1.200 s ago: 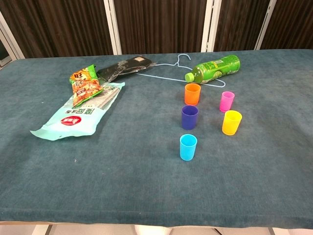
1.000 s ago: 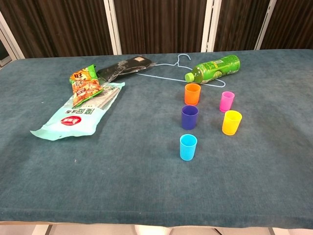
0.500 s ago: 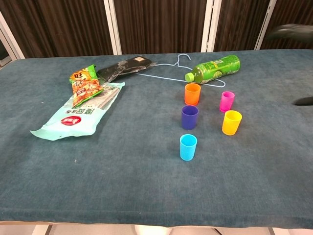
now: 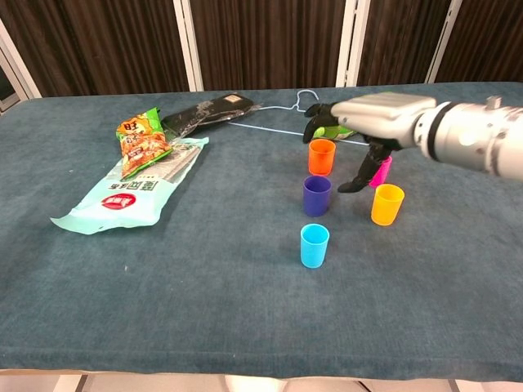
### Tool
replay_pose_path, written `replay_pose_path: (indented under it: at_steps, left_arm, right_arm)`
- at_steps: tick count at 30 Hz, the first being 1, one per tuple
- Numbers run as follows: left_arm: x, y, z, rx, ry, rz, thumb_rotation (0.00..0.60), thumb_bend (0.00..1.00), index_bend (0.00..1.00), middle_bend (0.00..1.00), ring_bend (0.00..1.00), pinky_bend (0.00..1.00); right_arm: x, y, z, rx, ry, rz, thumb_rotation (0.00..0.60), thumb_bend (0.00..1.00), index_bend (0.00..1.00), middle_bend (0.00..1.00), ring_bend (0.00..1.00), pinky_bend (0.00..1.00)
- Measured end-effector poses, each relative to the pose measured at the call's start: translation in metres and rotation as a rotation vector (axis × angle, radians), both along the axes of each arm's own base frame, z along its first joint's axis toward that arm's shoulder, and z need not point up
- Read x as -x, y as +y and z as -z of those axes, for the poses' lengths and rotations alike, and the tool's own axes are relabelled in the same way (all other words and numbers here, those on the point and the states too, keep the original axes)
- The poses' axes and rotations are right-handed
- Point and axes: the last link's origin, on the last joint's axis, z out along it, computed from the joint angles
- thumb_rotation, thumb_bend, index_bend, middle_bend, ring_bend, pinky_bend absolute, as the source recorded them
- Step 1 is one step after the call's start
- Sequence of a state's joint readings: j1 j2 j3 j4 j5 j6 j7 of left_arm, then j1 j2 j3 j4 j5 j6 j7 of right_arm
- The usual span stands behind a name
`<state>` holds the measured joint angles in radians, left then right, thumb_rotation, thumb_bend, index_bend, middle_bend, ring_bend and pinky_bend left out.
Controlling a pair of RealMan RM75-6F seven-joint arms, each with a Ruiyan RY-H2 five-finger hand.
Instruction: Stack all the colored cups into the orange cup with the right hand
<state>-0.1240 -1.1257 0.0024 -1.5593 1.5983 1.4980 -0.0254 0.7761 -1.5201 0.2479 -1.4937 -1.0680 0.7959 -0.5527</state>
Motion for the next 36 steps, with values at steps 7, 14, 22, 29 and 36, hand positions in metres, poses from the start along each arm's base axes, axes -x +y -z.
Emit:
replay_pose_path:
  at_steps: [7, 14, 22, 29, 36]
  left_arm:
    - [-0.001, -0.001, 0.002, 0.011, 0.001, 0.005, 0.600, 0.45, 0.00, 0.00, 0.00, 0.13]
    - [0.000, 0.000, 0.001, 0.010, -0.001, 0.003, 0.600, 0.44, 0.00, 0.00, 0.00, 0.13]
    - [-0.001, 0.001, 0.001, 0.009, -0.002, 0.007, 0.600, 0.44, 0.00, 0.00, 0.00, 0.13]
    - [-0.001, 0.002, 0.003, 0.020, 0.001, 0.010, 0.600, 0.44, 0.00, 0.00, 0.00, 0.13]
    - [-0.001, 0.000, 0.002, 0.015, -0.002, 0.013, 0.600, 0.45, 0.00, 0.00, 0.00, 0.13]
  right_arm:
    - [-0.004, -0.005, 0.021, -0.010, 0.027, 0.005, 0.600, 0.39, 0.37, 0.00, 0.00, 0.00]
    - [-0.002, -0.009, 0.030, -0.012, 0.057, 0.038, 0.600, 0.40, 0.40, 0.00, 0.00, 0.00]
    - [-0.002, -0.012, 0.040, -0.012, 0.070, 0.052, 0.600, 0.47, 0.57, 0.00, 0.00, 0.00]
    - [-0.004, -0.016, 0.041, 0.020, 0.054, 0.076, 0.600, 0.51, 0.61, 0.00, 0.00, 0.00]
    - [-0.016, -0.026, 0.016, 0.161, -0.092, 0.075, 0.600, 0.51, 0.60, 0.00, 0.00, 0.00]
